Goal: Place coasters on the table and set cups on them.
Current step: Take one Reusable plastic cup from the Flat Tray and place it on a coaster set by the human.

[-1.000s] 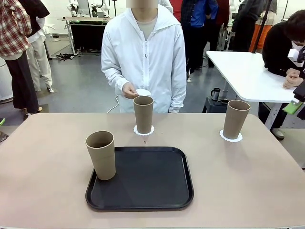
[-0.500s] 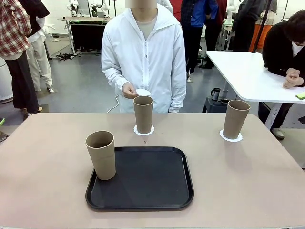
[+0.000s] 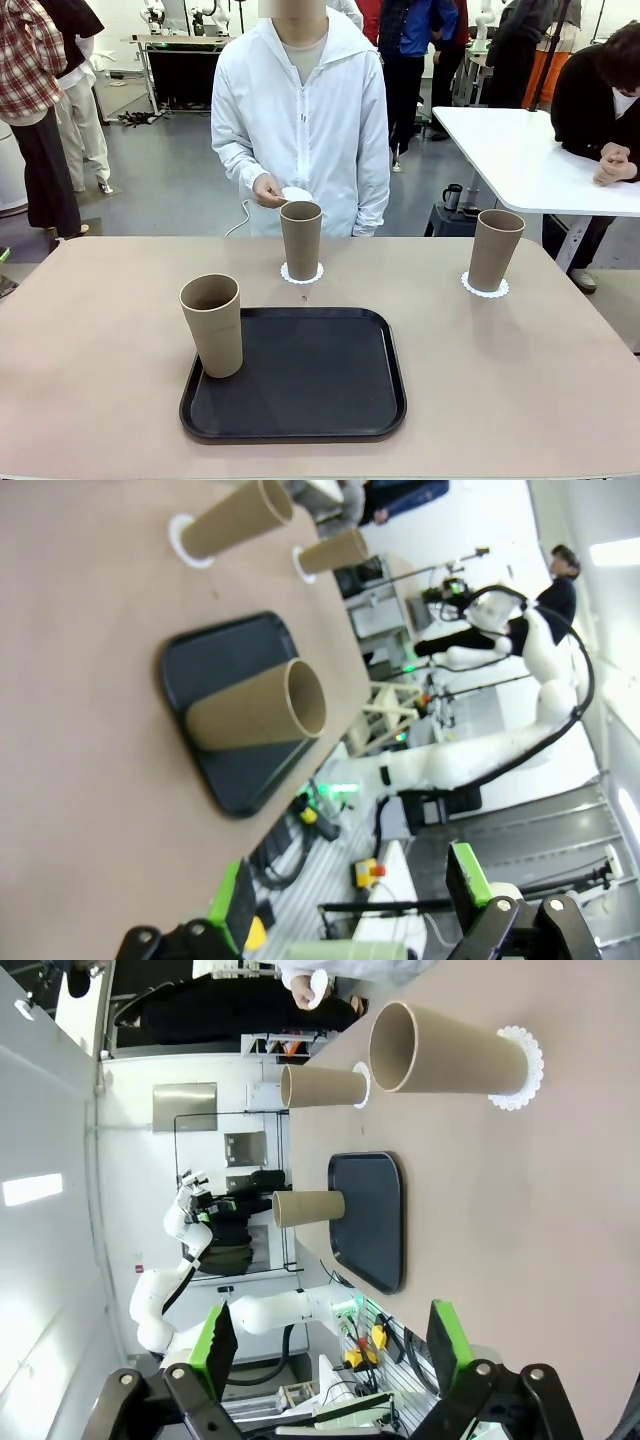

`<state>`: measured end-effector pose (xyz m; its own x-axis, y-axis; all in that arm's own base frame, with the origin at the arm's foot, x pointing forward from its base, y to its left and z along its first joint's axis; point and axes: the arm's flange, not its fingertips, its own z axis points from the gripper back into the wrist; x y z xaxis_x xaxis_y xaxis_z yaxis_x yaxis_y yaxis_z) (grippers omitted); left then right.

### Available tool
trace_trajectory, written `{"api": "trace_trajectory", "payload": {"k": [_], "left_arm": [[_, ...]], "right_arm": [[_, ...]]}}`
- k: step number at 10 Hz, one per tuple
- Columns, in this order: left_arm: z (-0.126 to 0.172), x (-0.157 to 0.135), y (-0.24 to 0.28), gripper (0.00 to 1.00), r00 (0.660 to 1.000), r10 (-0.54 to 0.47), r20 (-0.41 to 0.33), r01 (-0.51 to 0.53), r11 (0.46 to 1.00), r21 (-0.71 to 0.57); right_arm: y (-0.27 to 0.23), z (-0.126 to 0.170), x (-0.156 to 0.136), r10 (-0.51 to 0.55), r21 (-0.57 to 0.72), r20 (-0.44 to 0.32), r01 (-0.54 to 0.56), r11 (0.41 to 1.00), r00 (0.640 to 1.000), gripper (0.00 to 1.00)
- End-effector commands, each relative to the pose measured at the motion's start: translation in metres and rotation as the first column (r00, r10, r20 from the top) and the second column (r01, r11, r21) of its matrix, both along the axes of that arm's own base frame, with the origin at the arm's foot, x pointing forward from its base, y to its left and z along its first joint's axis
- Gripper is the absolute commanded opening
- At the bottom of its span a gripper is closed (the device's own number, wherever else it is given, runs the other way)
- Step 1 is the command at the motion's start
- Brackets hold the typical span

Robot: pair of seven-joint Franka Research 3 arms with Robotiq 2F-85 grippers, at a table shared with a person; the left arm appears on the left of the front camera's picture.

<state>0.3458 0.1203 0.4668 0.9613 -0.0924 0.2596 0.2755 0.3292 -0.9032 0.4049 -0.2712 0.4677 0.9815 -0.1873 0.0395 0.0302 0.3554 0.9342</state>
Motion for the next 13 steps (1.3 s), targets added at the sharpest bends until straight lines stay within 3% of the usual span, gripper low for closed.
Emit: {"api": "trace_trajectory", "payload": {"k": [1,13], "left_arm": [[0.002,-0.001,0.000,1.00,1.000,0.002,0.007,-0.002,1.000,-0.007],[0.002,-0.001,0.000,1.00,1.000,0.002,0.007,-0.002,1.000,-0.007]], "right_arm": [[-0.012,-0.002,0.008,0.020,0.028,-0.015,-0.020,0.999,1.000,1.00],[-0.022,-0.014,0.001,0.005,0.029,-0.041,-0.004,1.000,0.999,1.00]]}}
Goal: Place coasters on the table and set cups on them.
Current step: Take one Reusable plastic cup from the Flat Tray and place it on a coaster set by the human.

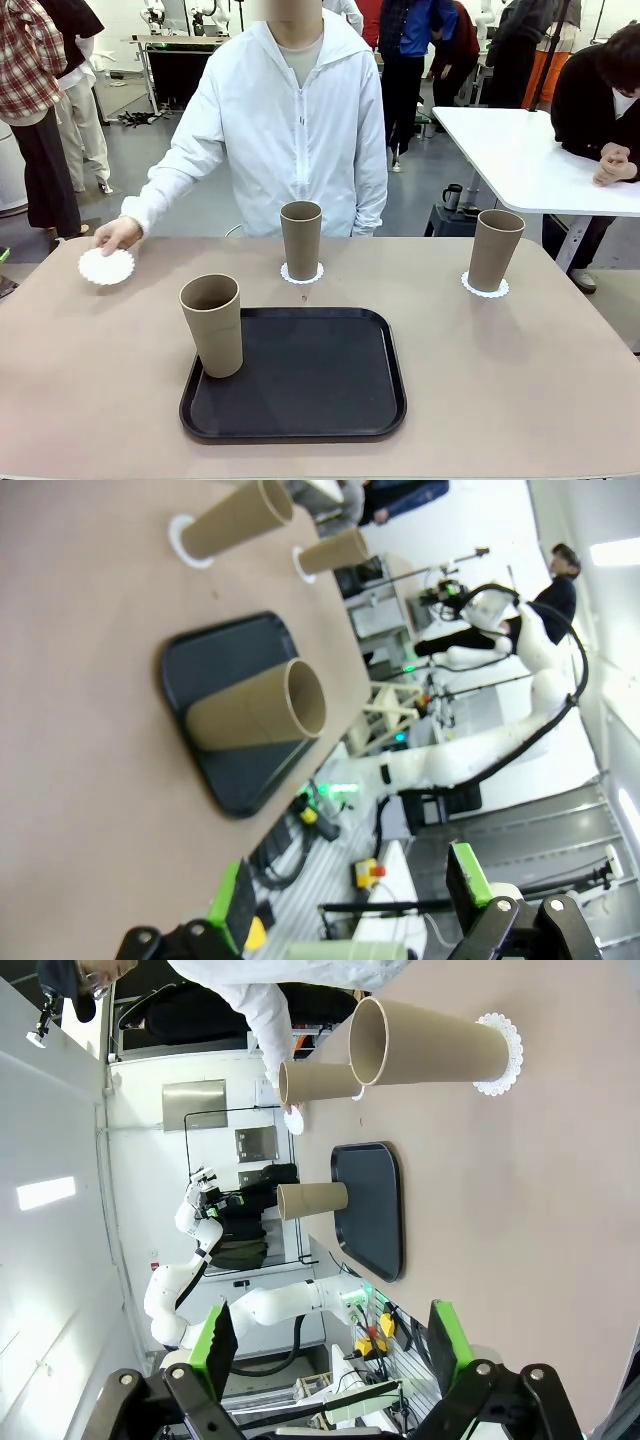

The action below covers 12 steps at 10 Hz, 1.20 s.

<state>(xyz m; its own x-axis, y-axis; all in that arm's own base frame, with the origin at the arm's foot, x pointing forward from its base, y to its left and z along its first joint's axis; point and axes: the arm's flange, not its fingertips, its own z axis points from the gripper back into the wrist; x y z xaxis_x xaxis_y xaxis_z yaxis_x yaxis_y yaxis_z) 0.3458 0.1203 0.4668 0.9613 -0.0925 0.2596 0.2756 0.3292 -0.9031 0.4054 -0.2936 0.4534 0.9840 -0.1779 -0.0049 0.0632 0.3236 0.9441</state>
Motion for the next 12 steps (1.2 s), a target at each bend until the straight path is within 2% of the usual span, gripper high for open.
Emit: {"api": "trace_trajectory", "payload": {"k": [1,12], "left_arm": [[0.0018,-0.0008,0.0002,1.00,1.000,0.002,0.007,-0.002,1.000,-0.007],[0.0000,0.0000,0.0000,1.00,1.000,0.000,0.000,0.000,1.000,0.000]], "right_arm": [[0.0004,0.0005,0.0008,-0.005,-0.006,-0.003,0.005,1.000,1.000,1.00],[0.0004,0.0005,0.0008,-0.005,-0.006,-0.003,0.005,1.000,1.000,1.00]]}}
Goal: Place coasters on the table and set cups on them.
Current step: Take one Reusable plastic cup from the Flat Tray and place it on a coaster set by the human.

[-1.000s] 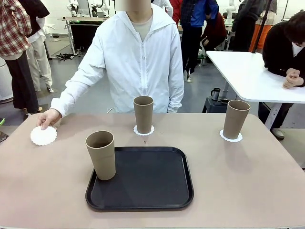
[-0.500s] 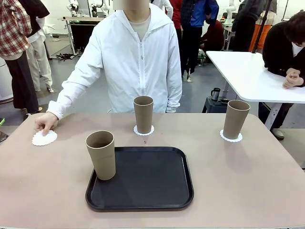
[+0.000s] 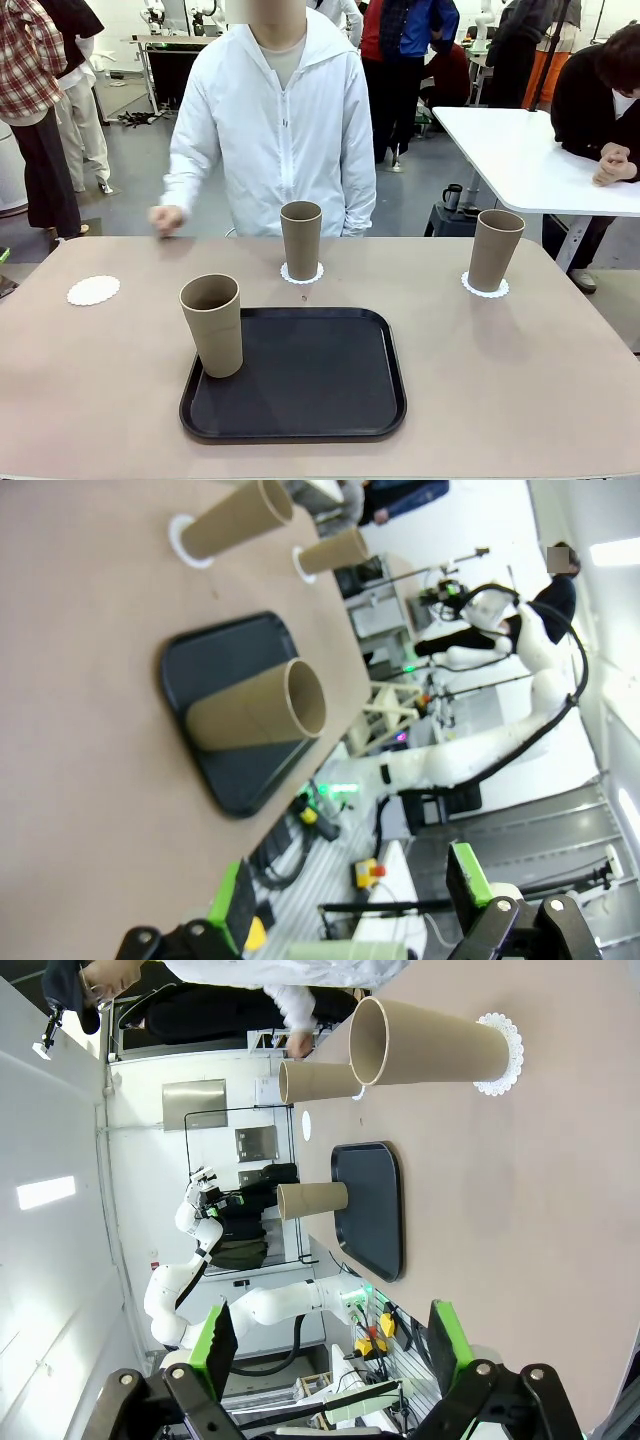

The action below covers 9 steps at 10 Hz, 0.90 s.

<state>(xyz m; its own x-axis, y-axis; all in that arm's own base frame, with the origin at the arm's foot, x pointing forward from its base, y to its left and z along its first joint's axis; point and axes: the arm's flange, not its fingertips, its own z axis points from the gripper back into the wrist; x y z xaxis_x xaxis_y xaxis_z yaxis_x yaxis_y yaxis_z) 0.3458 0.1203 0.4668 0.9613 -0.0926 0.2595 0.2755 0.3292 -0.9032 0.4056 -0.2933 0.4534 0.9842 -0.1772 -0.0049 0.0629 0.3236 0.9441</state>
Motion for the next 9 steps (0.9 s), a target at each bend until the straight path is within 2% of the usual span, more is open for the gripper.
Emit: {"api": "trace_trajectory", "payload": {"k": [1,2,3,4,6,8,9], "left_arm": [[0.010,0.022,0.004,1.00,0.993,0.039,0.113,-0.056,0.986,0.155],[0.023,0.036,0.003,1.00,0.972,0.011,0.233,-0.073,0.963,0.258],[0.033,0.050,-0.001,1.00,0.940,-0.059,0.336,-0.105,0.888,0.447],[0.040,0.065,-0.014,1.00,0.917,-0.144,0.373,-0.096,0.826,0.555],[0.054,0.071,-0.058,1.00,0.863,-0.327,0.384,-0.075,0.670,0.738],[0.061,0.072,-0.111,1.00,0.790,-0.502,0.353,-0.035,0.538,0.843],[0.061,0.073,-0.131,1.00,0.774,-0.548,0.316,-0.019,0.480,0.877]], "right_arm": [[0.000,0.001,0.001,-0.006,-0.006,-0.003,0.006,1.000,1.000,1.00],[0.000,0.001,0.001,-0.006,-0.006,-0.003,0.006,1.000,1.000,1.00],[0.000,0.001,0.001,-0.006,-0.006,-0.003,0.006,1.000,1.000,1.00],[0.000,0.001,0.001,-0.006,-0.006,-0.003,0.006,1.000,1.000,1.00],[0.000,0.001,0.001,-0.006,-0.006,-0.003,0.006,1.000,1.000,1.00],[0.000,0.001,0.001,-0.006,-0.006,-0.003,0.006,1.000,1.000,1.00],[0.000,0.001,0.001,-0.006,-0.006,-0.003,0.006,1.000,1.000,1.00]]}}
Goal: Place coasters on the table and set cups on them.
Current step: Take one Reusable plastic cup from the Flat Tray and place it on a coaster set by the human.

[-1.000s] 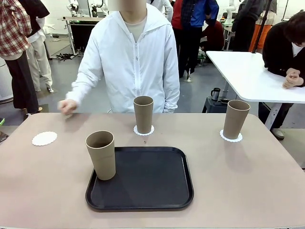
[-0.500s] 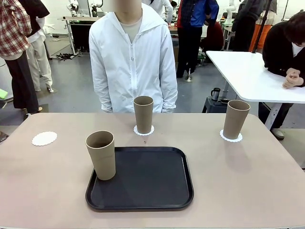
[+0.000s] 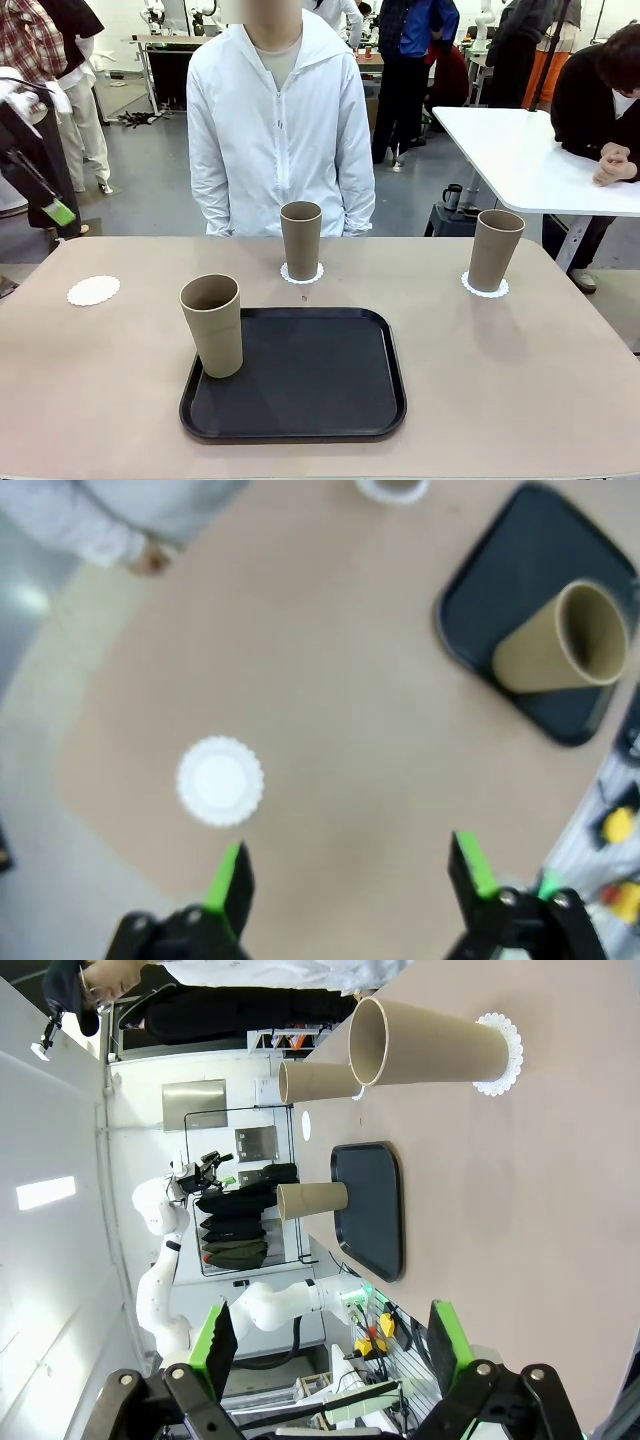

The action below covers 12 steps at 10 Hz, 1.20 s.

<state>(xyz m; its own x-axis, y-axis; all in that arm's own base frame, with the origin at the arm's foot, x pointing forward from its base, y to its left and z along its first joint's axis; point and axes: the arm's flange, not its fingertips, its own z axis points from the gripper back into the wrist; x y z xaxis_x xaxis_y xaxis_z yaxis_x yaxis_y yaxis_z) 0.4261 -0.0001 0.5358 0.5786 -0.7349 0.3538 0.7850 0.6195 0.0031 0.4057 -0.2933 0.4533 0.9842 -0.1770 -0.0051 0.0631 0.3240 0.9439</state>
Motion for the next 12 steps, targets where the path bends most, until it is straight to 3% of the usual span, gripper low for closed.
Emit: {"api": "trace_trajectory", "payload": {"k": [1,3,5,6,12], "left_arm": [[-0.010,-0.009,-0.027,1.00,0.999,-0.036,-0.009,0.037,0.993,0.111],[-0.017,-0.021,-0.053,1.00,0.987,-0.154,-0.046,0.158,0.981,0.115],[-0.024,-0.026,-0.065,1.00,0.978,-0.202,-0.046,0.205,0.974,0.097],[-0.021,-0.018,-0.065,1.00,0.987,-0.154,-0.043,0.158,0.981,0.110],[-0.022,-0.019,-0.063,1.00,0.986,-0.161,-0.044,0.165,0.982,0.095]], "right_arm": [[0.000,0.001,0.000,-0.006,-0.005,-0.002,0.006,1.000,1.000,1.00],[0.000,0.001,0.000,-0.006,-0.005,-0.002,0.006,1.000,1.000,1.00],[0.000,0.001,0.000,-0.006,-0.005,-0.002,0.006,1.000,1.000,1.00],[0.000,0.001,0.000,-0.006,-0.005,-0.002,0.006,1.000,1.000,1.00],[0.000,0.001,0.000,-0.006,-0.005,-0.002,0.006,1.000,1.000,1.00]]}}
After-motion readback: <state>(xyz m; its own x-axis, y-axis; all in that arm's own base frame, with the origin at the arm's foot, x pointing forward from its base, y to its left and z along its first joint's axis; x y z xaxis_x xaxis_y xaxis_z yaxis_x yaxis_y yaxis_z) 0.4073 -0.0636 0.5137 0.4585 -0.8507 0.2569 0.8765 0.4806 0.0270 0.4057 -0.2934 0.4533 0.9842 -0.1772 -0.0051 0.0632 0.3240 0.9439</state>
